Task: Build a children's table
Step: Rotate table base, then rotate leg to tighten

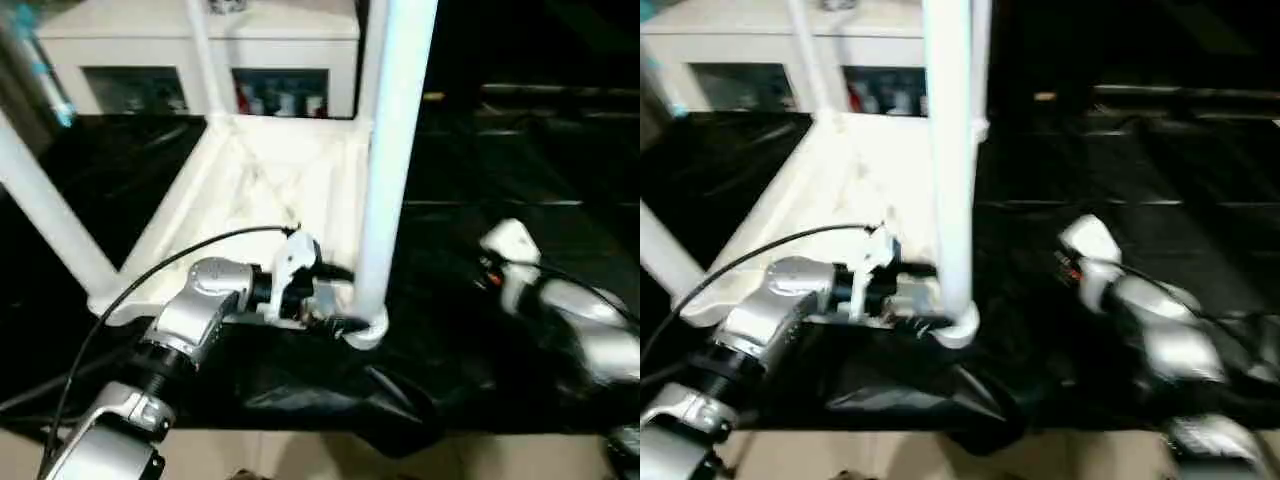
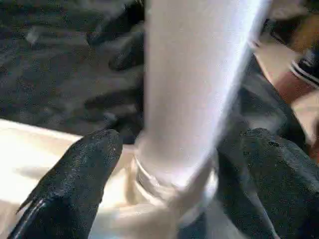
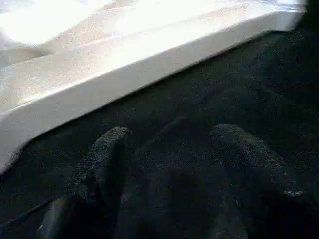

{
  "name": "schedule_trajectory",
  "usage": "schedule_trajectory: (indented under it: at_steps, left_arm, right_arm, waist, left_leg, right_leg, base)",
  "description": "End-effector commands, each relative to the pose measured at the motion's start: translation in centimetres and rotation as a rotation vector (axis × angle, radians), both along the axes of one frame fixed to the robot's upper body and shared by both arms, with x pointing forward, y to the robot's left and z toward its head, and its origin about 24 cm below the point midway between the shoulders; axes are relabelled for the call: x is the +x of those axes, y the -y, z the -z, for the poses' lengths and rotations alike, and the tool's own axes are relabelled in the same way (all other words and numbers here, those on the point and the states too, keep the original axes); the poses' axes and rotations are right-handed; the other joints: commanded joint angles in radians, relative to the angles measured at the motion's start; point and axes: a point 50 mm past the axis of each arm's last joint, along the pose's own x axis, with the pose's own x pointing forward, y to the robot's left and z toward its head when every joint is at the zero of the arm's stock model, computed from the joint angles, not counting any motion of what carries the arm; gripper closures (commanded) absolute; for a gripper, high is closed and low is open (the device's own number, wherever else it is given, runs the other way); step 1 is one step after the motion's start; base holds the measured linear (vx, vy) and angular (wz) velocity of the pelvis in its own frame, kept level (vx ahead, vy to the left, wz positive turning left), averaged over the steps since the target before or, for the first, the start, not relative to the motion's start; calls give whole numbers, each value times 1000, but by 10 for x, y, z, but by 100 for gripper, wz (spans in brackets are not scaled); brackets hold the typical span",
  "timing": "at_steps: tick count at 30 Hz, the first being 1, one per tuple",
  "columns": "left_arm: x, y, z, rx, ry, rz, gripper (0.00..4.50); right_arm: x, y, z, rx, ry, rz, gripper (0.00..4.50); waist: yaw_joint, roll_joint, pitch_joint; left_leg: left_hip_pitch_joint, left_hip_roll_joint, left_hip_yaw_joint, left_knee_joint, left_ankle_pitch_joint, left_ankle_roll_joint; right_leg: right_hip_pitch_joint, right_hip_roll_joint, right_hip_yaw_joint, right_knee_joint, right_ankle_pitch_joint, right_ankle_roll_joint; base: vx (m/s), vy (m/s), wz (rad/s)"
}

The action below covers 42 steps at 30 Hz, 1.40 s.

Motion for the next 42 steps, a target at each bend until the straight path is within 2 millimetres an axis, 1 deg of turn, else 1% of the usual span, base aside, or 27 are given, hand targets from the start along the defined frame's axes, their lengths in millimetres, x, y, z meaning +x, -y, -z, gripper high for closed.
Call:
schedule_trajectory:
  at_steps: [1,2,3,4,6,7,8,9,10,11,12,13,15,18,19,20,23,24,26,29,30,32,33,37,39,41,42]
  left_arm:
    - [6,-1,-4,47,45,36,4]
    - [7,-2,-4,60,52,36,21]
    - [11,-3,-3,83,72,28,21]
    - [12,-4,-2,98,84,23,32]
    - [18,-6,0,120,83,18,49]
    - [18,-6,0,120,83,18,49]
    - [20,-7,-1,122,58,38,69]
    - [21,-8,-1,130,43,53,80]
    - [21,-8,-1,130,43,53,87]
    - [21,-9,-1,146,29,69,91]
    - [22,-10,0,164,22,81,101]
    - [22,-11,0,169,20,85,101]
    - [22,-15,4,235,0,123,127]
    - [21,-18,6,258,-25,130,137]
    - [21,-19,6,259,-32,128,152]
    - [22,-20,7,254,-37,124,172]
    - [24,-22,8,254,-37,100,175]
    - [24,-23,9,264,-39,94,184]
    - [25,-26,11,286,-52,81,209]
    - [26,-32,13,330,-51,70,220]
    - [26,-34,13,339,-50,66,230]
    - [26,-37,13,360,-34,68,256]
    - [26,-38,13,368,-30,72,256]
    - [26,-42,12,374,-23,87,296]
    - [25,-46,12,396,-17,105,299]
    - [24,-47,12,404,-17,109,334]
    - [24,-47,12,403,-18,112,334]
  right_arm:
    - [-6,1,-13,-5,3,-74,151]
    - [-9,2,-14,-10,-3,-83,151]
    - [-12,3,-16,-14,-14,-100,151]
    - [-14,3,-16,-17,-21,-111,151]
    - [-23,1,-18,-28,-49,-170,151]
    - [-23,1,-18,-28,-49,-170,151]
    - [-30,-1,-19,-39,-75,-207,151]
    - [-33,-2,-20,-43,-89,-221,151]
    - [-33,-2,-20,-43,-89,-221,151]
    - [-35,-2,-20,-46,-105,-230,151]
    - [-37,-3,-20,-53,-115,-236,151]
    - [-37,-3,-20,-55,-118,-237,151]
    - [-42,-6,-21,-53,-146,-262,151]
    - [-44,-7,-20,-55,-156,-268,151]
    - [-44,-7,-20,-56,-159,-268,151]
    - [-44,-7,-20,-57,-164,-270,151]
    - [-44,-8,-22,-60,-172,-272,151]
    - [-43,-9,-22,-61,-173,-271,151]
    - [-42,-8,-22,-67,-174,-267,151]
    - [-41,-8,-21,-86,-181,-271,151]
    - [-40,-9,-22,-84,-182,-275,151]
    - [-40,-9,-22,-82,-183,-281,151]
    - [-39,-9,-23,-83,-184,-281,151]
    - [-38,-9,-23,-86,-180,-277,151]
    - [-37,-9,-22,-88,-177,-275,151]
    - [-36,-9,-22,-89,-175,-273,151]
    - [-36,-9,-23,-89,-174,-274,151]
  waist:
    - [3,-17,-66]
    - [8,-14,-66]
    - [8,-9,-65]
    - [7,-11,-62]
    - [9,-10,-64]
    - [10,-11,-66]
    - [7,-8,-66]
    - [7,-6,-68]
    - [7,-7,-68]
    - [6,-7,-69]
    - [7,-4,-68]
    - [7,-5,-68]
    - [12,-5,-67]
    - [14,-6,-66]
    - [12,-10,-65]
    - [13,-8,-64]
    - [15,-10,-65]
    - [14,-17,-65]
    - [15,-16,-64]
    - [13,-18,-63]
    - [13,-24,-62]
    - [13,-20,-62]
    - [13,-17,-62]
    - [9,-17,-61]
    - [9,-16,-61]
    - [8,-15,-61]
    - [8,-15,-61]
  left_leg:
    - [21,26,-11,-66,-308,72]
    - [22,27,-11,-65,-305,70]
    - [19,27,-13,-66,-302,62]
    - [20,25,-11,-67,-312,61]
    - [20,24,-14,-67,-319,55]
    - [20,26,-16,-67,-315,52]
    - [15,24,-17,-69,-304,53]
    - [18,26,-16,-68,-306,56]
    - [16,25,-17,-68,-302,60]
    - [15,26,-17,-68,-294,63]
    - [17,26,-15,-67,-300,65]
    - [17,26,-16,-67,-300,65]
    - [18,28,-16,-67,-297,68]
    - [18,30,-17,-69,-306,58]
    - [17,29,-17,-69,-308,57]
    - [18,29,-17,-69,-310,56]
    - [18,29,-17,-69,-308,55]
    - [18,28,-16,-68,-301,57]
    - [17,28,-17,-68,-295,57]
    - [15,28,-17,-68,-293,57]
    - [16,28,-17,-69,-296,58]
    - [15,28,-18,-69,-296,57]
    - [16,29,-18,-69,-301,55]
    - [18,29,-18,-71,-314,50]
    - [17,29,-18,-72,-316,48]
    - [18,30,-19,-72,-317,45]
    - [19,30,-18,-72,-318,45]
  right_leg:
    - [49,-28,21,-79,-228,-244]
    - [47,-32,22,-83,-264,-234]
    - [49,-34,22,-84,-296,-220]
    - [46,-32,21,-92,-322,-209]
    - [46,-32,21,-95,-352,-184]
    - [47,-34,21,-91,-343,-184]
    - [48,-35,20,-90,-332,-189]
    - [46,-34,20,-91,-313,-198]
    - [48,-33,20,-90,-302,-202]
    - [48,-34,19,-87,-281,-216]
    - [46,-34,19,-89,-282,-221]
    - [47,-35,19,-88,-282,-223]
    - [46,-38,21,-90,-297,-220]
    - [45,-41,20,-90,-319,-220]
    - [45,-40,20,-90,-323,-220]
    - [44,-40,20,-91,-332,-220]
    - [43,-41,21,-91,-342,-212]
    - [43,-40,21,-92,-342,-209]
    - [43,-42,21,-92,-346,-205]
    - [43,-43,21,-94,-368,-194]
    - [42,-43,21,-96,-382,-190]
    - [42,-44,21,-96,-391,-187]
    - [41,-43,21,-94,-383,-191]
    - [40,-43,21,-95,-380,-198]
    - [41,-43,22,-94,-382,-198]
    - [41,-43,22,-93,-377,-201]
    - [40,-42,22,-93,-373,-203]
  base:
    - [0,0,0]
    - [0,0,0]
    - [0,0,0]
    - [0,0,0]
    - [0,0,0]
    - [0,0,0]
    - [0,0,0]
    - [0,0,0]
    - [0,0,0]
    - [0,0,0]
    - [0,0,0]
    - [0,0,0]
    - [0,0,0]
    - [0,0,0]
    - [0,0,0]
    - [0,0,0]
    - [0,0,0]
    - [0,0,0]
    - [0,0,0]
    - [0,0,0]
    - [0,0,0]
    - [0,0,0]
    - [0,0,0]
    - [0,0,0]
    - [0,0,0]
    - [0,0,0]
    - [0,0,0]
